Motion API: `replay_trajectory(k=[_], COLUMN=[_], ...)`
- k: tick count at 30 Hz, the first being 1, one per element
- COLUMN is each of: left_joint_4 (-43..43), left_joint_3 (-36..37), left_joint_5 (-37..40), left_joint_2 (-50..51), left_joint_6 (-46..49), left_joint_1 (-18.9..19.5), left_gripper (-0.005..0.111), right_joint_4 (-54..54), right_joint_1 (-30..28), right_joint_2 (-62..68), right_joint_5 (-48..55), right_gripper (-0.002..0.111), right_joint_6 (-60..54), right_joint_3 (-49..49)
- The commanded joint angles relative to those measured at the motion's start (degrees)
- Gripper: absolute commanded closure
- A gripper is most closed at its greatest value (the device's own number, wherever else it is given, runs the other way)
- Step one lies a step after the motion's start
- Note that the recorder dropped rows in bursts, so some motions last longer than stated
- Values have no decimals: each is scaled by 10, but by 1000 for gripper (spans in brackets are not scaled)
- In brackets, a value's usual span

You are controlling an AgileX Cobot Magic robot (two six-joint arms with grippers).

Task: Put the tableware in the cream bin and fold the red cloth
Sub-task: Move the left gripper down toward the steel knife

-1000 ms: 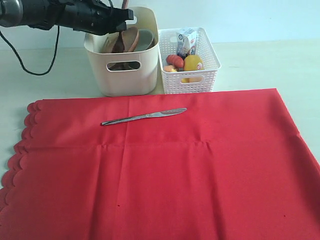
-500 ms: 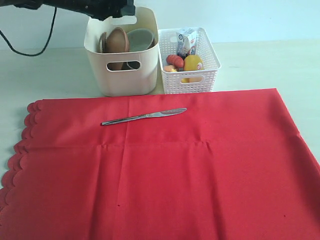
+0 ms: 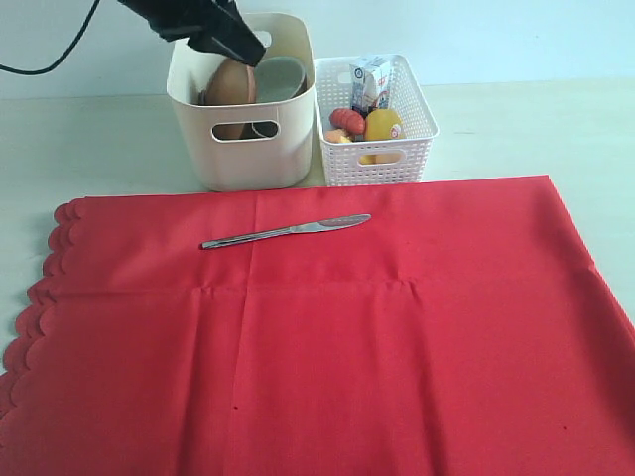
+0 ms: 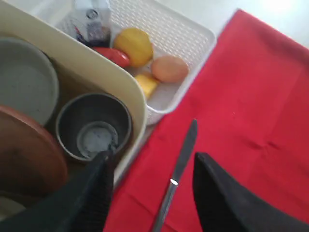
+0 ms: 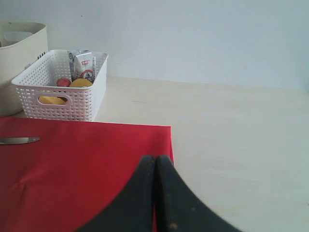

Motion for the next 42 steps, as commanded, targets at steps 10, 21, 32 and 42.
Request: replay_trajectory(k=[10, 21, 32, 42], left_joint_4=[230, 260, 258, 258], left_joint_3=[24, 151, 157, 157], left_joint_5=[102, -69, -92, -144], left_joint_2=[-8, 0, 63, 98], left_joint_6=[-24, -41, -10, -10], left_joint_1=[-125, -149, -149, -149], left_gripper=[57, 57, 57, 57], right_joint_4=[0, 0, 0, 0], right_joint_1=[-3, -3, -3, -3], right_joint_2=[-4, -4, -4, -4], right_joint_5=[-5, -5, -5, -5], right_gripper=[108, 108, 108, 108], right_joint_6=[2, 2, 2, 2], right_joint_3=[3, 3, 3, 3])
